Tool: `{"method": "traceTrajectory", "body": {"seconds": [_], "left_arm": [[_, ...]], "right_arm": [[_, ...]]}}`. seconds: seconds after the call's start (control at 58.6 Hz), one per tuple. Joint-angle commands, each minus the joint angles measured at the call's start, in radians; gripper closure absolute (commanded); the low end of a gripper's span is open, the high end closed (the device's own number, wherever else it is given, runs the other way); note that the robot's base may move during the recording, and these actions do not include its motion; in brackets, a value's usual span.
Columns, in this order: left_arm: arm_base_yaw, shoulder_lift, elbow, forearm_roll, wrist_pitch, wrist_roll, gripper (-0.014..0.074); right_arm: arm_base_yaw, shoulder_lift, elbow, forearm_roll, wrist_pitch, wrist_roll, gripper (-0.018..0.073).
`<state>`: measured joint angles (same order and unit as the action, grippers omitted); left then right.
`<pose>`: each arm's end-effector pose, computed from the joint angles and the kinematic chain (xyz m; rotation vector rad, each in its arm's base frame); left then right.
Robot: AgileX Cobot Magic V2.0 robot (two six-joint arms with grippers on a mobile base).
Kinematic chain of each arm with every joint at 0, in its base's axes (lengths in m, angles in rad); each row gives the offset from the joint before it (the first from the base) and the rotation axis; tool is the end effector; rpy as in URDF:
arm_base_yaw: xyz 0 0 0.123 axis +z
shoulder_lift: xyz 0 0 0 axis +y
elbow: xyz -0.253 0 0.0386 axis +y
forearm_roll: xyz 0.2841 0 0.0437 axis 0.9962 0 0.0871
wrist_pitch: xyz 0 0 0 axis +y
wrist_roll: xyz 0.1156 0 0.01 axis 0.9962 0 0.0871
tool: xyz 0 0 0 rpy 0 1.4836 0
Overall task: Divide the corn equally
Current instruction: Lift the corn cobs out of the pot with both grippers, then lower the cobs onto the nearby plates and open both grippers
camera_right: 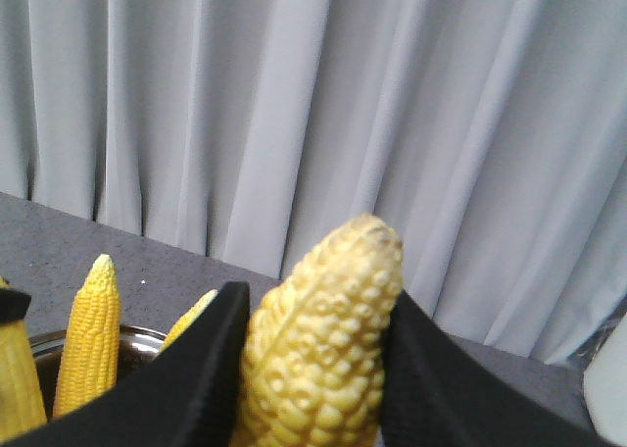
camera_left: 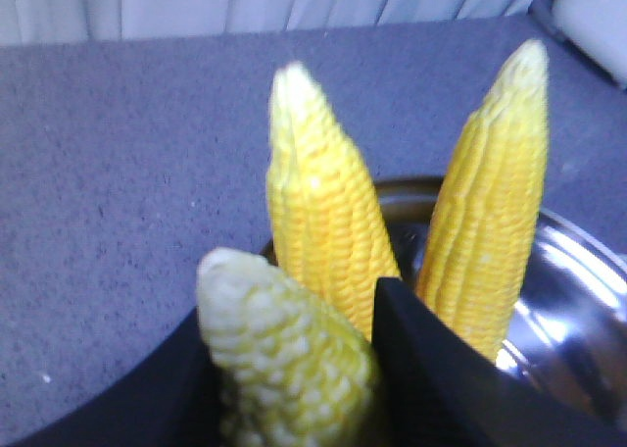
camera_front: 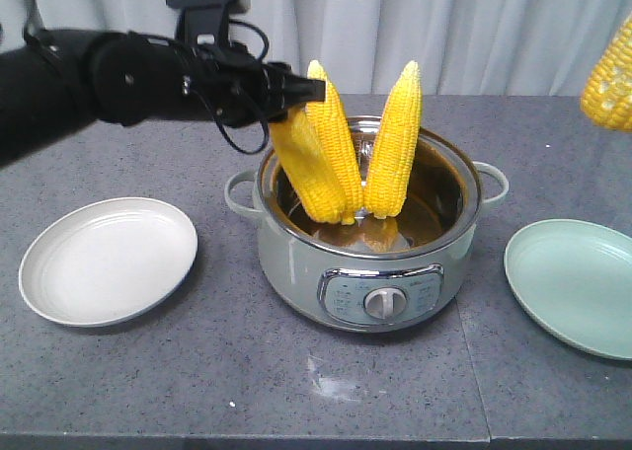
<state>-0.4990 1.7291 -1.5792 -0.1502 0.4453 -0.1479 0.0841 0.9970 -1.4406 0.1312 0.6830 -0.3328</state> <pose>0.4063 -0.2300 0.3116 0.2679 2.1022 -0.5406 0.2456 0.0303 0.5007 -0.3297 1.6865 -0.0377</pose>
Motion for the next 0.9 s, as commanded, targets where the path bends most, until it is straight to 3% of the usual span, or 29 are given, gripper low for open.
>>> {"method": "traceTrajectory", "body": {"seconds": [0.0, 0.102, 0.205, 0.341, 0.427, 0.546, 0.717, 0.888], "left_arm": [[-0.003, -0.109, -0.136, 0.039, 0.035, 0.002, 0.0604], [-0.003, -0.156, -0.26, 0.156, 0.22, 0.002, 0.0604], [-0.003, -0.2, -0.369, 0.326, 0.435, -0.002, 0.0604], [-0.002, -0.245, -0.408, 0.559, 0.64, -0.005, 0.0604], [0.022, -0.245, -0.406, 0.653, 0.741, -0.01, 0.0604], [0.086, -0.232, -0.385, 0.655, 0.776, -0.009, 0.0604], [0.165, -0.21, -0.273, 0.627, 0.738, -0.009, 0.0604], [0.223, -0.175, -0.122, 0.568, 0.633, -0.01, 0.0604]], "right_arm": [[-0.004, -0.01, -0.027, 0.0, -0.051, 0.022, 0.0564], [-0.004, -0.01, -0.027, -0.003, -0.033, 0.058, 0.0564], [-0.004, -0.01, -0.027, -0.029, -0.031, 0.118, 0.0564], [-0.005, 0.022, -0.027, -0.22, 0.036, 0.272, 0.0564], [-0.005, 0.072, -0.027, -0.342, 0.128, 0.355, 0.0564], [-0.005, 0.17, -0.027, -0.377, 0.194, 0.365, 0.0564], [-0.01, 0.316, -0.027, -0.396, 0.283, 0.365, 0.0563], [-0.112, 0.435, -0.027, -0.358, 0.314, 0.321, 0.0561]]}}
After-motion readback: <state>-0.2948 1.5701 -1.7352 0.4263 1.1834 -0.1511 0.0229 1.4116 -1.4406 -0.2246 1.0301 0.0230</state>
